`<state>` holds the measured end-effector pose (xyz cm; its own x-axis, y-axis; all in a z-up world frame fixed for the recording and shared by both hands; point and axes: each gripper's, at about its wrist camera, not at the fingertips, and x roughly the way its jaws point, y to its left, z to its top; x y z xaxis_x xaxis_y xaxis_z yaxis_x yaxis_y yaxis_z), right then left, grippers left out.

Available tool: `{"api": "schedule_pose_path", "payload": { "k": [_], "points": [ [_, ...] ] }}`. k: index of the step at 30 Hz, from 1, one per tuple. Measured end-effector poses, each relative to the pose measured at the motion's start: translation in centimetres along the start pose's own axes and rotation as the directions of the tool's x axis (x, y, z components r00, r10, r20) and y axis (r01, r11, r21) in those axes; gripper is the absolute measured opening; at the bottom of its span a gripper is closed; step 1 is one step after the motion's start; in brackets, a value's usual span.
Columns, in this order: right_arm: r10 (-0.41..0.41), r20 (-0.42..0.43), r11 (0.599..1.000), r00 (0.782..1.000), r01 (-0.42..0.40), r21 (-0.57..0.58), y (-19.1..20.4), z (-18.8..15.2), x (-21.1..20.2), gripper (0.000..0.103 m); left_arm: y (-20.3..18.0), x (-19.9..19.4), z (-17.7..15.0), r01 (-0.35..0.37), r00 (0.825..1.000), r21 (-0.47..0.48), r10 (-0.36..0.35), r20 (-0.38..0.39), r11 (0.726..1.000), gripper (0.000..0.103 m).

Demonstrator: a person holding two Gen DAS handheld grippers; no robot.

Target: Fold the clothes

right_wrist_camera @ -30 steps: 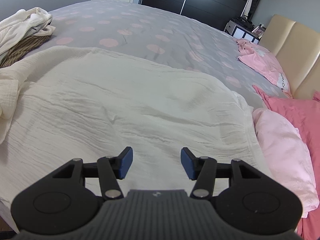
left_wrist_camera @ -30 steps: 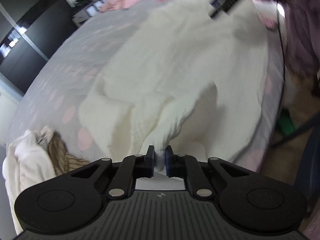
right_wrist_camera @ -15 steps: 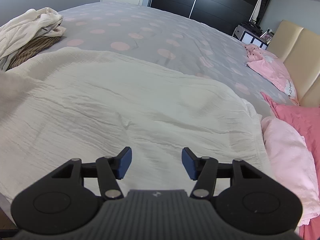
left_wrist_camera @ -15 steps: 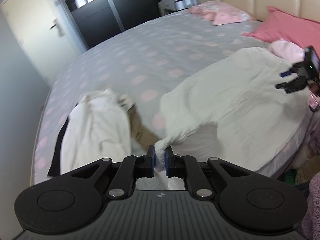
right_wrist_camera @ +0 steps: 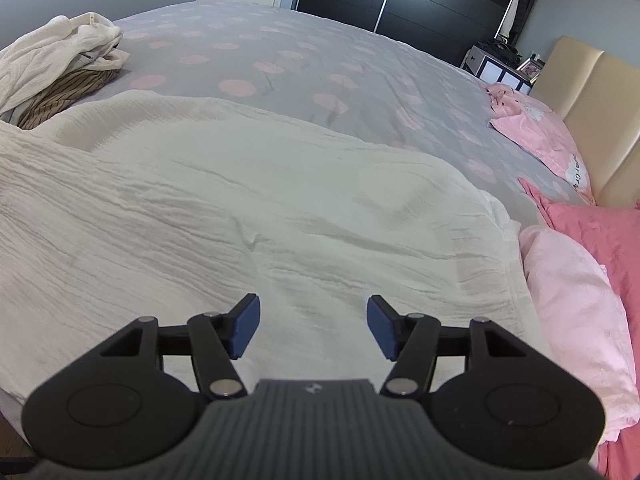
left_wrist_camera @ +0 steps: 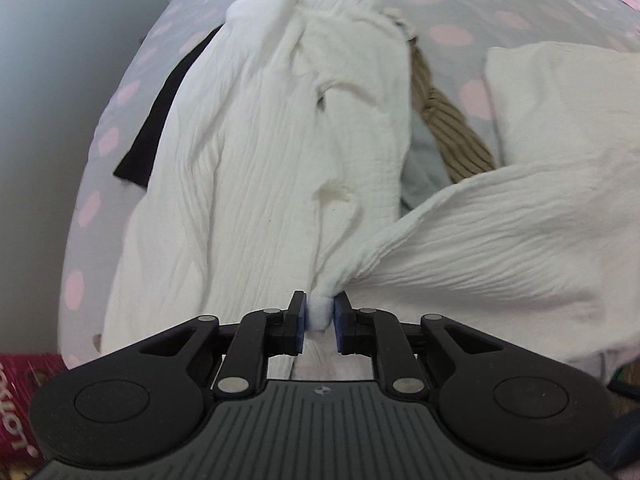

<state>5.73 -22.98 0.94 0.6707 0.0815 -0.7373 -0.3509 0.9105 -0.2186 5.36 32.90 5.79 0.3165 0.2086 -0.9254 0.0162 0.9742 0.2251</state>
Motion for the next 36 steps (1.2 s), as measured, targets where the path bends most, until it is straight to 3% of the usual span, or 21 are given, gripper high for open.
{"api": "schedule_pose_path", "payload": {
  "k": [4, 9, 11, 14, 18, 22, 26, 30, 33, 34, 36],
  "points": [
    [0.001, -0.011, 1.000, 1.000, -0.001, -0.001, 0.3, 0.0, 0.2, 0.063, -0.7, 1.1, 0.6, -0.048, 0.999, 0.009, 0.048, 0.005, 0.999, 0.018],
    [0.045, -0.012, 0.998, 0.999, -0.045, 0.042, 1.7, -0.2, 0.0, 0.067, -4.2, -1.2, 2.8, -0.109, 0.984, 0.115, 0.091, 0.153, 0.987, 0.037],
    [0.076, -0.018, 0.996, 0.997, -0.075, 0.055, 2.8, -0.5, 0.1, 0.068, -6.0, -1.9, 4.0, -0.095, 0.975, 0.133, 0.065, 0.212, 0.987, 0.047],
    [0.105, -0.041, 0.992, 0.994, -0.102, 0.068, 5.0, -1.0, 0.6, 0.068, -9.1, -1.2, 6.0, 0.035, 0.973, 0.157, -0.070, 0.222, 0.987, 0.050],
    [0.179, -0.066, 0.982, 0.982, -0.174, 0.067, 8.1, -1.8, 1.3, 0.069, -12.9, 2.1, 8.1, 0.179, 0.964, 0.162, -0.205, 0.167, 0.971, 0.050],
    [0.186, -0.091, 0.982, 0.978, -0.188, -0.016, 10.1, -3.1, 2.0, 0.069, -14.8, 6.8, 9.1, 0.261, 0.960, 0.094, -0.269, 0.082, 0.961, 0.050],
    [0.176, -0.104, 0.983, 0.979, -0.180, -0.025, 9.6, -3.6, 2.6, 0.069, -14.9, 8.9, 9.8, 0.310, 0.950, -0.009, -0.309, 0.051, 0.951, 0.049],
    [0.175, -0.102, 0.984, 0.979, -0.175, 0.005, 8.8, -3.3, 2.9, 0.069, -15.0, 11.1, 10.5, 0.352, 0.936, -0.113, -0.351, 0.024, 0.929, 0.040],
    [0.180, -0.095, 0.984, 0.979, -0.180, 0.004, 8.8, -3.1, 2.9, 0.069, -15.4, 11.1, 11.0, 0.374, 0.927, -0.138, -0.373, 0.036, 0.917, 0.010],
    [0.184, -0.094, 0.983, 0.979, -0.184, -0.001, 8.9, -3.1, 2.9, 0.069, -15.5, 10.8, 11.1, 0.382, 0.924, -0.138, -0.379, 0.047, 0.914, 0.006],
    [0.189, -0.095, 0.982, 0.977, -0.191, -0.007, 9.0, -3.0, 2.8, 0.069, -16.2, 9.7, 11.5, 0.351, 0.935, -0.109, -0.343, 0.088, 0.930, 0.005]
  ]
}}
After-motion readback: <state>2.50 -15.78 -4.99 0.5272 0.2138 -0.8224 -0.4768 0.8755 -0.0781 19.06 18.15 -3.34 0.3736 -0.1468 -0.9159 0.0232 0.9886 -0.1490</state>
